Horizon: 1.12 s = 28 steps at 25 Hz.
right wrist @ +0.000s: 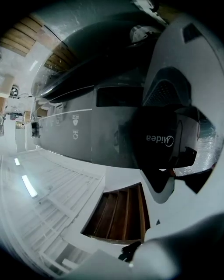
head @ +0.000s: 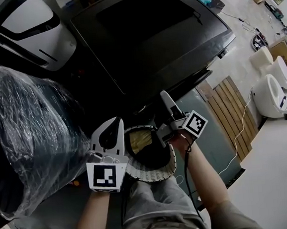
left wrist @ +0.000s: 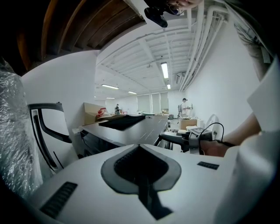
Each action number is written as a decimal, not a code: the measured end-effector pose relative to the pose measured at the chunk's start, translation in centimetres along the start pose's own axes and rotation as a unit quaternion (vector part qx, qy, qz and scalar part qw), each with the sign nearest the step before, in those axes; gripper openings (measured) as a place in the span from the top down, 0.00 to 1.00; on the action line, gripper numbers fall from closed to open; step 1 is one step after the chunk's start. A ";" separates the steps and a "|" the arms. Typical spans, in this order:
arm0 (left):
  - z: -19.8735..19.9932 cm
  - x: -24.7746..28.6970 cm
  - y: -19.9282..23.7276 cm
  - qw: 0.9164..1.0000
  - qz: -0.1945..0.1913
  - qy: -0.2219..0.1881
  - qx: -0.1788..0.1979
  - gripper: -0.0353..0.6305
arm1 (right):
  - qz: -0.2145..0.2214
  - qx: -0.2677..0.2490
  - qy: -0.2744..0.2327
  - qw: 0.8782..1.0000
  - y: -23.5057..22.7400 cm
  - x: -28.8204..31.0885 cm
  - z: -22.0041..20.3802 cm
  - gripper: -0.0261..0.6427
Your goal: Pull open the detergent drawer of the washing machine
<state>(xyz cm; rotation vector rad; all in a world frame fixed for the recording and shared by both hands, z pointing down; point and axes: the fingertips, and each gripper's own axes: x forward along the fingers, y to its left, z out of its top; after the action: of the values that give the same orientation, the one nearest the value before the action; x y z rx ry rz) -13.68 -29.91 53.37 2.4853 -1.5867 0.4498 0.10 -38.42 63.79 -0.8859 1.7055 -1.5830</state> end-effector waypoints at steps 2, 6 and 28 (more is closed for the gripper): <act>-0.2 -0.1 0.0 1.000 0.002 0.003 0.002 0.92 | -0.002 -0.006 0.001 1.000 0.0 0.0 0.1 0.34; -0.3 -0.3 0.6 1.000 0.010 0.008 0.016 0.92 | -0.011 -0.016 0.006 1.000 0.1 -0.1 0.1 0.34; -0.3 -1.0 -3.2 0.997 -0.034 0.035 0.066 0.92 | -0.034 -0.001 0.009 0.999 0.1 -9.6 -0.3 0.34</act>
<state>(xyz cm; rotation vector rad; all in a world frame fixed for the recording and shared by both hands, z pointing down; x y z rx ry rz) -11.24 -27.58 53.43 2.5802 -1.4863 0.6433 5.30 -30.30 63.83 -0.9422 1.7071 -1.6381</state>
